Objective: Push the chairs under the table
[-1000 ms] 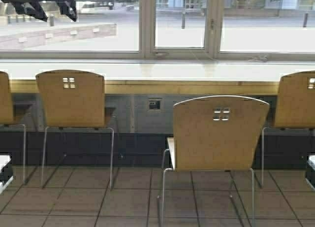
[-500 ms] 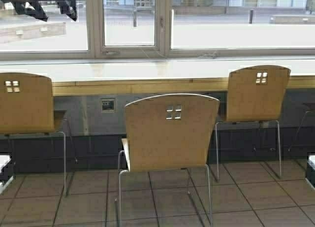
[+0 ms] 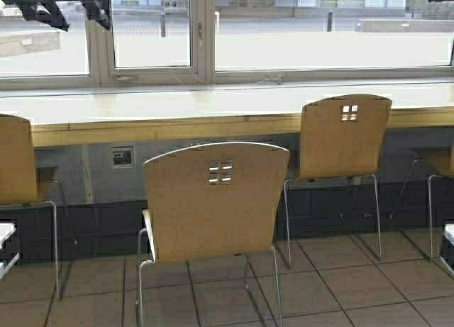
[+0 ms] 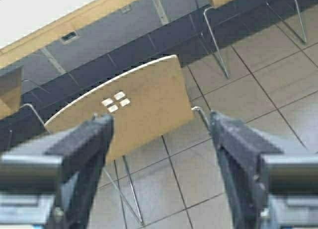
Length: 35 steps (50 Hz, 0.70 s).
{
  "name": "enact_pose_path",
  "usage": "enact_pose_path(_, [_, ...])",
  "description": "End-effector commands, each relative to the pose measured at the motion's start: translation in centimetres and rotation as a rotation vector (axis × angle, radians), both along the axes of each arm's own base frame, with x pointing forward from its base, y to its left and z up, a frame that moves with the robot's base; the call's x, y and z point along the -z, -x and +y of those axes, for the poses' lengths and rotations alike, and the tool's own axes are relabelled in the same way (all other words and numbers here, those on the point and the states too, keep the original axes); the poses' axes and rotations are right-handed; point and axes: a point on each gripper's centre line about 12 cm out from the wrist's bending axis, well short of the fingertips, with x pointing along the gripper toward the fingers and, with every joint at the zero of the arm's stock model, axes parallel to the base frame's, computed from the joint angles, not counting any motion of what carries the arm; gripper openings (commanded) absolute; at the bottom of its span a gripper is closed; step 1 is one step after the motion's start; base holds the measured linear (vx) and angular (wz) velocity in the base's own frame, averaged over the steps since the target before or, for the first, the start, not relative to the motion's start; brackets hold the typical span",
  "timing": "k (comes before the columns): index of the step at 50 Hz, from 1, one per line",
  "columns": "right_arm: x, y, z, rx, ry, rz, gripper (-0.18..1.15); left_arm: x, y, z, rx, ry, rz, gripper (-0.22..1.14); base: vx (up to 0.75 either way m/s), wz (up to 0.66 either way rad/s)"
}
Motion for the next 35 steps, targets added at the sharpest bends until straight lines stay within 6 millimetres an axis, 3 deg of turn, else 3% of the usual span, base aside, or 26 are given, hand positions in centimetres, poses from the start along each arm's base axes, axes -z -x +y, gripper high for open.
enact_pose_path(1, [-0.8, -0.5, 0.1, 0.000, -0.008, -0.015, 0.93, -0.9, 0.0, 0.0, -0.003, 0.009, -0.025, 0.98, 0.27, -0.06])
enact_pose_path(9, [-0.1, -0.9, 0.2, 0.001, -0.014, 0.020, 0.93, -0.3, -0.5, 0.0, -0.017, 0.028, -0.001, 0.98, 0.28, 0.02])
enact_pose_path(16, [1.2, -1.6, 0.7, 0.003, -0.064, 0.109, 0.93, 0.8, -0.9, -0.1, -0.110, 0.189, 0.078, 0.99, 0.27, 0.07])
enact_pose_path(35, [7.2, -6.2, 7.0, -0.034, -0.284, 0.422, 0.93, 6.5, -3.5, -0.8, -0.395, 0.543, 0.334, 0.98, 0.23, 0.03])
